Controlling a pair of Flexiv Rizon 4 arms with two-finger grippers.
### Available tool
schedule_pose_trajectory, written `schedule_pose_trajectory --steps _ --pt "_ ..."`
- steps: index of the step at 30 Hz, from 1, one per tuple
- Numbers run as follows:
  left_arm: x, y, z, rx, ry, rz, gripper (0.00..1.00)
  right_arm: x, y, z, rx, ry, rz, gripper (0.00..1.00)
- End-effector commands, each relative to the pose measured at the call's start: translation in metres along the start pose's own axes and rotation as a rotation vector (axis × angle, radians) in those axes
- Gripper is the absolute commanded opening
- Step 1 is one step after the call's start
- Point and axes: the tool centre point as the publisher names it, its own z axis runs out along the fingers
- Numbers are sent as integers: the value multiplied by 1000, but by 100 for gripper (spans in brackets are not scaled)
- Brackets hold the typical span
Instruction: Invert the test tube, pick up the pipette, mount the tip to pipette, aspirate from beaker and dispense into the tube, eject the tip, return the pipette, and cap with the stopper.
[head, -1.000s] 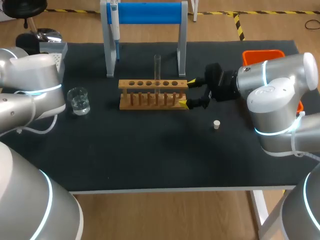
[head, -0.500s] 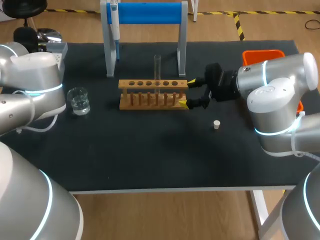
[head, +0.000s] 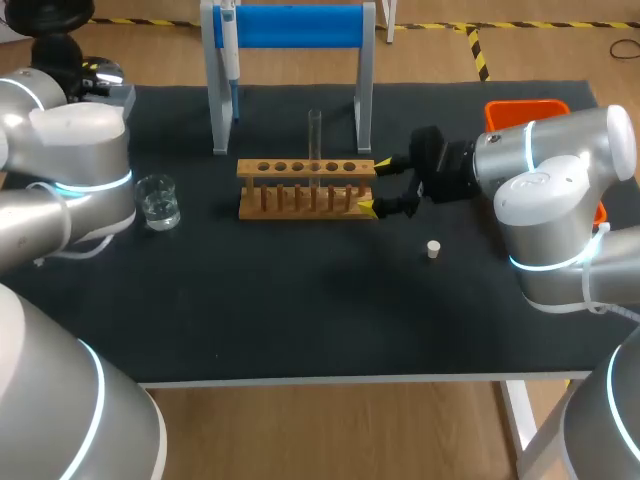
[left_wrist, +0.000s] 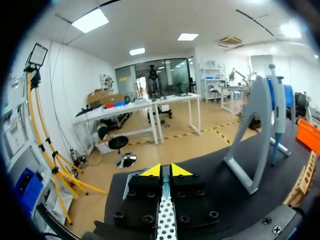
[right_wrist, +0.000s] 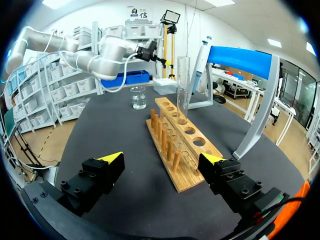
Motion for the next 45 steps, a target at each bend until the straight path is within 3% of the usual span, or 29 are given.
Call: schedule_pose_trajectory --steps 1,4,9,17,25,34,45 --pt "12 -21 -34 14 86 52 0 0 0 -1 2 2 0 100" --pt "40 -45 -58 46 181 111 0 0 0 -1 2 2 0 100" --pt "86 -65 -96 66 349 190 0 0 0 -1 2 2 0 100" --pt "161 -71 -159 41 546 276 0 0 0 -1 2 2 0 100" --pt "216 -73 -216 16 652 335 0 0 0 -1 2 2 0 100" --pt "271 -80 -251 -43 803 399 0 0 0 -1 2 2 0 100" --pt "343 -84 -265 -116 967 444 0 0 0 -1 2 2 0 100"
